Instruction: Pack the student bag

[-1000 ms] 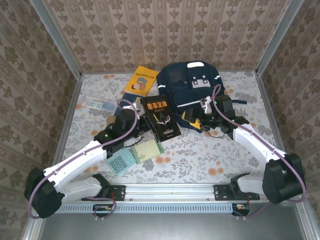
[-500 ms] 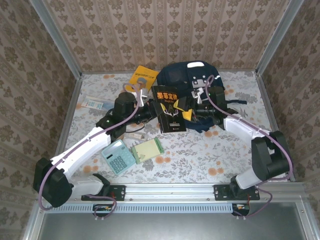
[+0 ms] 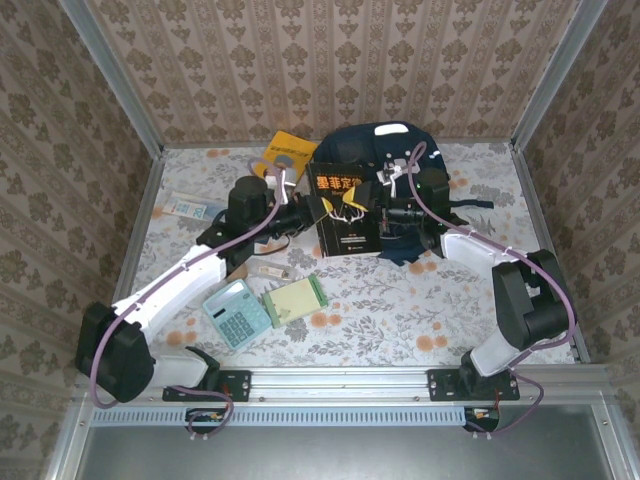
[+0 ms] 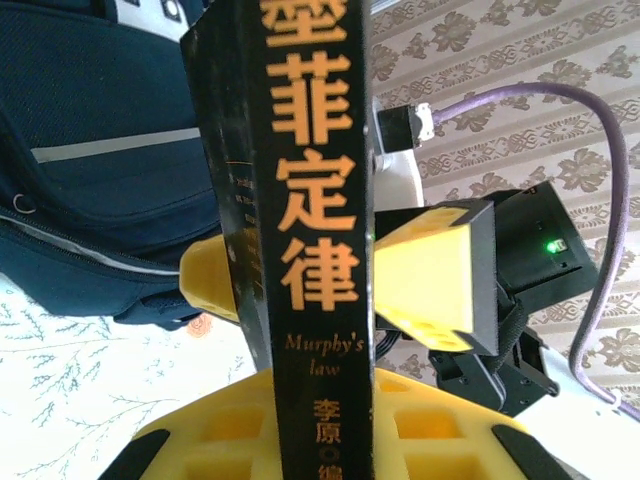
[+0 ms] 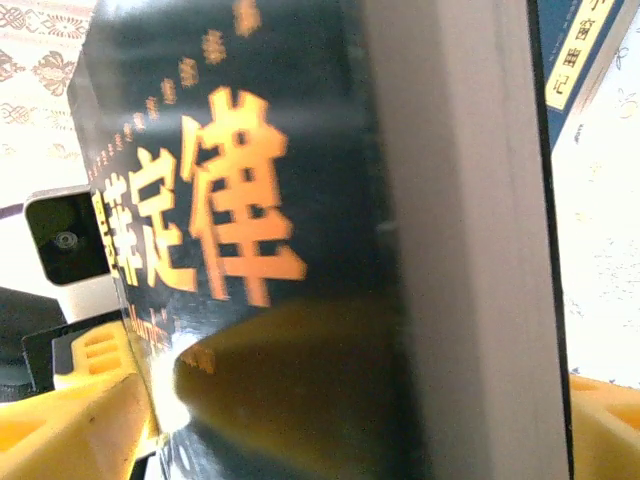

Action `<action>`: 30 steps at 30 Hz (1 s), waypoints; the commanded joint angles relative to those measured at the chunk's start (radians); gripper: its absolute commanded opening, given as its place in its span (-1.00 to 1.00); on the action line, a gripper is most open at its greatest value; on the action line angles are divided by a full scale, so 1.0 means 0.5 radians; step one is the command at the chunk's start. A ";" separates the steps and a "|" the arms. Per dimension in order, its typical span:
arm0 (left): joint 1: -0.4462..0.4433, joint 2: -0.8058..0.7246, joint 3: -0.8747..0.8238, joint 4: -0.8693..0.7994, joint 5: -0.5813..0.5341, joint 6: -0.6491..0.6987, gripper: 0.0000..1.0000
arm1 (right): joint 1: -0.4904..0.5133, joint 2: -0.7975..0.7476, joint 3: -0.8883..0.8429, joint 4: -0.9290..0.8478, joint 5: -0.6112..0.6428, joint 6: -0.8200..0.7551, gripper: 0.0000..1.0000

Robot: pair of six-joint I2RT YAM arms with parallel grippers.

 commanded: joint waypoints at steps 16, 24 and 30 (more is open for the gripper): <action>0.214 0.232 0.156 -0.080 0.517 0.295 -1.00 | -0.100 -0.063 0.017 -0.041 -0.204 -0.065 -0.34; 0.213 0.356 0.262 -0.139 0.568 0.368 -0.70 | -0.127 -0.093 0.043 -0.254 -0.155 -0.197 -1.00; 0.202 0.475 0.520 -0.487 0.428 0.601 -0.08 | -0.364 -0.353 -0.203 -0.348 0.135 -0.197 -1.00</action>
